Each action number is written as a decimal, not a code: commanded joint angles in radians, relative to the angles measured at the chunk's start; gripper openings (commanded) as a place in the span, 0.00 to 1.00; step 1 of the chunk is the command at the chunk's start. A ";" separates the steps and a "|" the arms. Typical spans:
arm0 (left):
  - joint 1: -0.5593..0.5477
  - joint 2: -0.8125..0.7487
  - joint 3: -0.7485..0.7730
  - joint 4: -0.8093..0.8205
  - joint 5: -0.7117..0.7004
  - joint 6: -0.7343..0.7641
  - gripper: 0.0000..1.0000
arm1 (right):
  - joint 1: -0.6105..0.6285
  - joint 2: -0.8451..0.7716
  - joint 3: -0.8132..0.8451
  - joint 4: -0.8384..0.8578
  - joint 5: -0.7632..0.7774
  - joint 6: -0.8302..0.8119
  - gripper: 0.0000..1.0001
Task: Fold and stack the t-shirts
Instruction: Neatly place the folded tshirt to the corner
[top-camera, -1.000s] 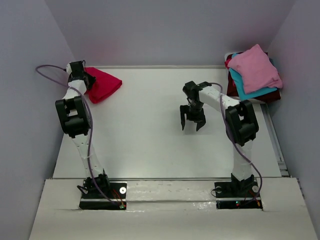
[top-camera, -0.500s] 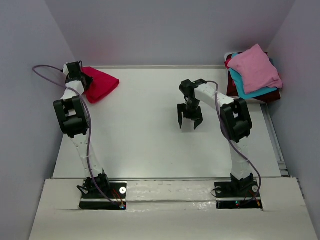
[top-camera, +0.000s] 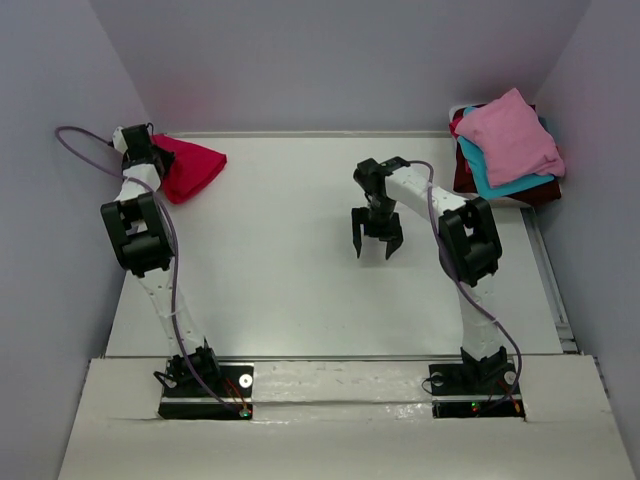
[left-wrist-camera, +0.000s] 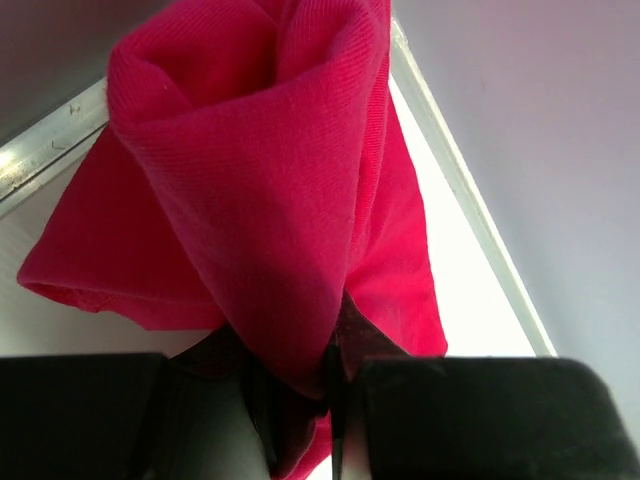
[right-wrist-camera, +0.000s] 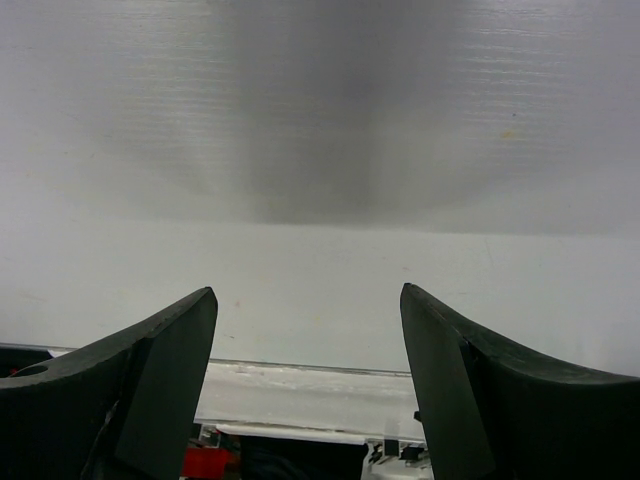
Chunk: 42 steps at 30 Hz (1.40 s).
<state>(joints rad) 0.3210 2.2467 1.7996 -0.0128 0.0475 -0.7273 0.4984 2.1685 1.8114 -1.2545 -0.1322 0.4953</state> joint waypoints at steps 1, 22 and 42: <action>0.047 -0.015 0.063 0.158 -0.052 -0.052 0.06 | 0.008 -0.003 0.036 -0.040 0.032 0.017 0.80; 0.047 0.008 0.021 0.195 0.063 -0.081 0.78 | 0.008 -0.016 -0.003 -0.010 0.010 0.020 0.80; -0.140 -0.381 -0.338 0.019 0.054 0.081 0.88 | 0.017 -0.139 -0.216 0.132 -0.052 0.014 0.80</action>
<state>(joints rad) 0.2478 1.9411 1.5097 0.0204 0.1307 -0.6849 0.5049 2.1071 1.6238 -1.1732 -0.1661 0.5053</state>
